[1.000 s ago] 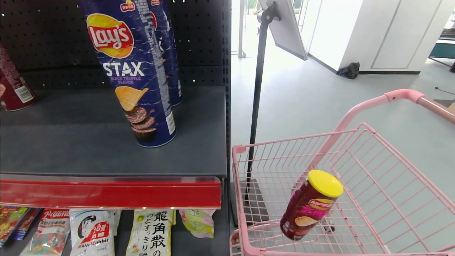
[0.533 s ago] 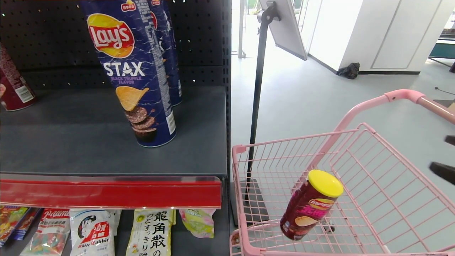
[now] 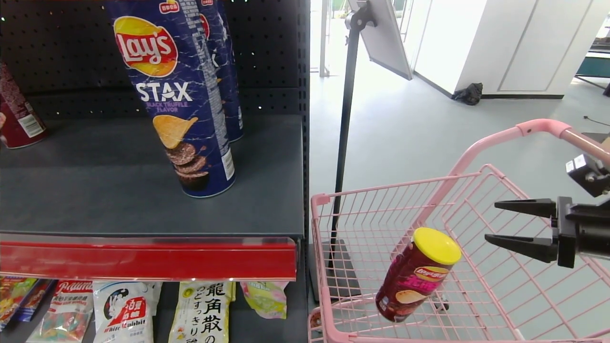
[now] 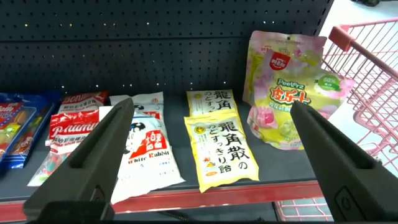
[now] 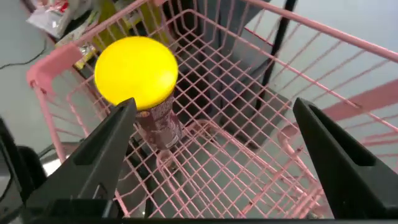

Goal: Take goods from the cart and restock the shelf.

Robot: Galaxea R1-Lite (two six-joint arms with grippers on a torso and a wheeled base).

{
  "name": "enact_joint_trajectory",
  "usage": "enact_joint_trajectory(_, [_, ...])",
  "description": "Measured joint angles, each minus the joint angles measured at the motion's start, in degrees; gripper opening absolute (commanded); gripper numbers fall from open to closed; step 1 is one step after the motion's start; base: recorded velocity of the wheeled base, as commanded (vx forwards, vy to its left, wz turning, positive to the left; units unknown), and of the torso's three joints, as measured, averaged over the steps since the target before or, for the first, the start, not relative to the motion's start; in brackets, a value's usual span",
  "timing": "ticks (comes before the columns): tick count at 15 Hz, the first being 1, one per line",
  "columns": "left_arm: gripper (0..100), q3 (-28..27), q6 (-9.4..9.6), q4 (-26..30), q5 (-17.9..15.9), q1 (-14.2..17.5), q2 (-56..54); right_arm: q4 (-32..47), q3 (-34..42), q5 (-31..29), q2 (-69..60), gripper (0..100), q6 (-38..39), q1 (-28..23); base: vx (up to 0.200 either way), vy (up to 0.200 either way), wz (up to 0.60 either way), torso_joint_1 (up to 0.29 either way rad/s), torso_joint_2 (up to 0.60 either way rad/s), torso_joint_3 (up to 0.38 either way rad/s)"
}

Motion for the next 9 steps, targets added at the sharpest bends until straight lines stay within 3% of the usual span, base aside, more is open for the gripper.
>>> enact_joint_trajectory(4, [100,0.0,0.00,0.0,0.0,0.0,0.0,0.6,3.0,10.6,4.7,100,-7.9,0.1,0.000,0.000,0.00,0.000,0.00,0.000])
enact_joint_trajectory(9, [100,0.0,0.00,0.0,0.0,0.0,0.0,0.6,5.2,11.5,8.0,100,-11.3,0.7,0.000,0.000,0.00,0.000,0.00,0.000])
